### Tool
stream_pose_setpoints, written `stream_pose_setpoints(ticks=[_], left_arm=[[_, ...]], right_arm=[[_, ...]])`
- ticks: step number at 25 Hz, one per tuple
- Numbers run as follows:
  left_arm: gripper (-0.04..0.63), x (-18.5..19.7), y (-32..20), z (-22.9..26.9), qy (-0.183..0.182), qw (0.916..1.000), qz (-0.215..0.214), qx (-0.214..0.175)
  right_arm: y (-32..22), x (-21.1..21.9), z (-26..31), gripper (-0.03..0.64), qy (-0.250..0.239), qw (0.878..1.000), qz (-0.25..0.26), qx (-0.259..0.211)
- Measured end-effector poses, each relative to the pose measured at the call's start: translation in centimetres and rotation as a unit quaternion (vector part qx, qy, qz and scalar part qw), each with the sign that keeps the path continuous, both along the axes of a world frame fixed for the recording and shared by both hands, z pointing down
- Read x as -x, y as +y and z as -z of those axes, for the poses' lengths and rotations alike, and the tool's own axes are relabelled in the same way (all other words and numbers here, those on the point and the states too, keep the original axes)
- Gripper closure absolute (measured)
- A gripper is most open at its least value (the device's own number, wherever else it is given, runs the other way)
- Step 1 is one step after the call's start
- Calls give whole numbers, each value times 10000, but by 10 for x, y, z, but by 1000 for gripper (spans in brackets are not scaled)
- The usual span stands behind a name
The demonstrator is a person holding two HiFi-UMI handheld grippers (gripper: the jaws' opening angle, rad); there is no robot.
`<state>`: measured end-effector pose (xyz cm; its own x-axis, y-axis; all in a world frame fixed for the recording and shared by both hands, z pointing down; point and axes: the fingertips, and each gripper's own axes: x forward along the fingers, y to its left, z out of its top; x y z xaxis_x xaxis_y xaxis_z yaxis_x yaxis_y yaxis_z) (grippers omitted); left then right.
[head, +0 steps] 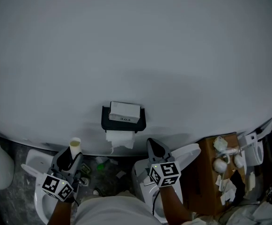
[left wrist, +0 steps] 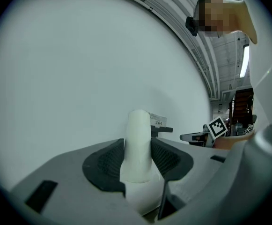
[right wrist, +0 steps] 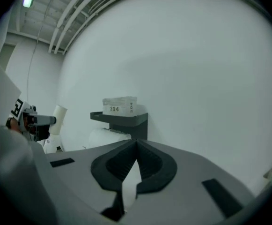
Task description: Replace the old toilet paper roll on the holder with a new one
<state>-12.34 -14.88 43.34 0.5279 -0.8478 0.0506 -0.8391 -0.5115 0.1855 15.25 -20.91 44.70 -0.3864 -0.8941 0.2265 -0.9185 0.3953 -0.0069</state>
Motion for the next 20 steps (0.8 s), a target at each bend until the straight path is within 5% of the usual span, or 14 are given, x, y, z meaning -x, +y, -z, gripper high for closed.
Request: stream_pose_setpoints(ticks=[12, 20], left_arm=[[411, 37, 10, 29, 128, 9981, 447, -405], [411, 55, 31, 22, 269, 9975, 581, -284]], right_arm=[[49, -37, 73, 618, -702, 9936, -331, -820], [74, -36, 74, 618, 14, 9933, -653, -949]])
